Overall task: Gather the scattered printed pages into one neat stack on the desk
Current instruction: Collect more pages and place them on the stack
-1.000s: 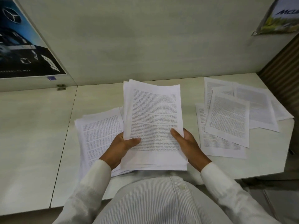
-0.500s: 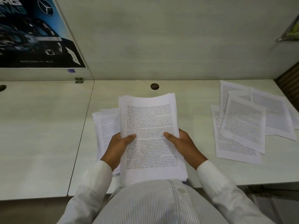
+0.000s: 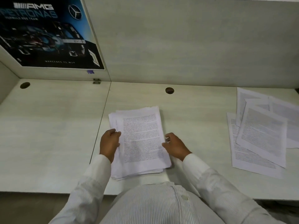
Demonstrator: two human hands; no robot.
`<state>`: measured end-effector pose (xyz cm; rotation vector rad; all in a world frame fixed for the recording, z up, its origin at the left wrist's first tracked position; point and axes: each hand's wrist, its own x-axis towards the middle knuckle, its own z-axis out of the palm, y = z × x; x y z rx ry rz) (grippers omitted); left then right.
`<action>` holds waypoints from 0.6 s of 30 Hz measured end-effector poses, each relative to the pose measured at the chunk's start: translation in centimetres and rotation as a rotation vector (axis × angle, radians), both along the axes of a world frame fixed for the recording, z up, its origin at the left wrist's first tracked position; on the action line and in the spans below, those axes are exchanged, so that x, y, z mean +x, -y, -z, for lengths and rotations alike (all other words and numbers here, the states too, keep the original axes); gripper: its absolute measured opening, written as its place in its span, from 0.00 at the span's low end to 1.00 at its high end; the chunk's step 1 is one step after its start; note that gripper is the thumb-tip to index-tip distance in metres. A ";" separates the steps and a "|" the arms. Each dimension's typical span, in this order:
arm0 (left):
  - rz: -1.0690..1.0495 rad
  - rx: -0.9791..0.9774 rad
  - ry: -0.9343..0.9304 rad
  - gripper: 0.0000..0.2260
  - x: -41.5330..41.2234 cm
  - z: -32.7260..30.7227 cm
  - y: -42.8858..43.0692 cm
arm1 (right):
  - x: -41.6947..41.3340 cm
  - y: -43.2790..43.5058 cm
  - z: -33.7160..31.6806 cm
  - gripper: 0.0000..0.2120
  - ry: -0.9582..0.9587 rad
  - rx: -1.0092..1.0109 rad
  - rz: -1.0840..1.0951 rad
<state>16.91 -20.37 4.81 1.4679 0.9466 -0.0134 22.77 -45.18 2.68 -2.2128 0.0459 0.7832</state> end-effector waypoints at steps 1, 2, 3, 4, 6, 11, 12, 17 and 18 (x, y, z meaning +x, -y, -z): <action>-0.011 0.016 0.024 0.18 -0.3 -0.1 0.0 | -0.2 0.2 0.2 0.22 0.016 0.000 0.033; -0.014 0.019 0.046 0.16 -0.4 -0.1 0.1 | -0.3 0.6 0.3 0.22 0.029 0.010 0.072; -0.006 0.015 0.061 0.14 -0.5 -0.2 0.3 | -0.5 1.1 0.4 0.22 0.032 0.021 0.112; 0.004 0.009 0.072 0.13 -0.6 -0.3 0.6 | -0.7 1.7 0.5 0.21 0.028 0.034 0.148; 0.037 -0.010 0.081 0.10 -0.3 -0.5 1.5 | -1.3 3.4 0.8 0.19 0.012 0.067 0.228; 0.183 -0.033 0.060 0.08 1.6 0.0 5.1 | -2.9 8.5 1.1 0.13 -0.013 0.173 0.517; 0.215 -0.039 0.057 0.08 2.1 0.1 6.0 | -3.3 9.5 1.0 0.12 -0.009 0.193 0.575; 0.362 -0.077 0.051 0.08 4.3 0.1 11.7 | -4.9 15.0 0.4 0.09 0.026 0.276 0.799; 0.379 -0.076 0.048 0.09 4.8 0.1 12.9 | -5.0 16.2 0.4 0.08 0.031 0.282 0.827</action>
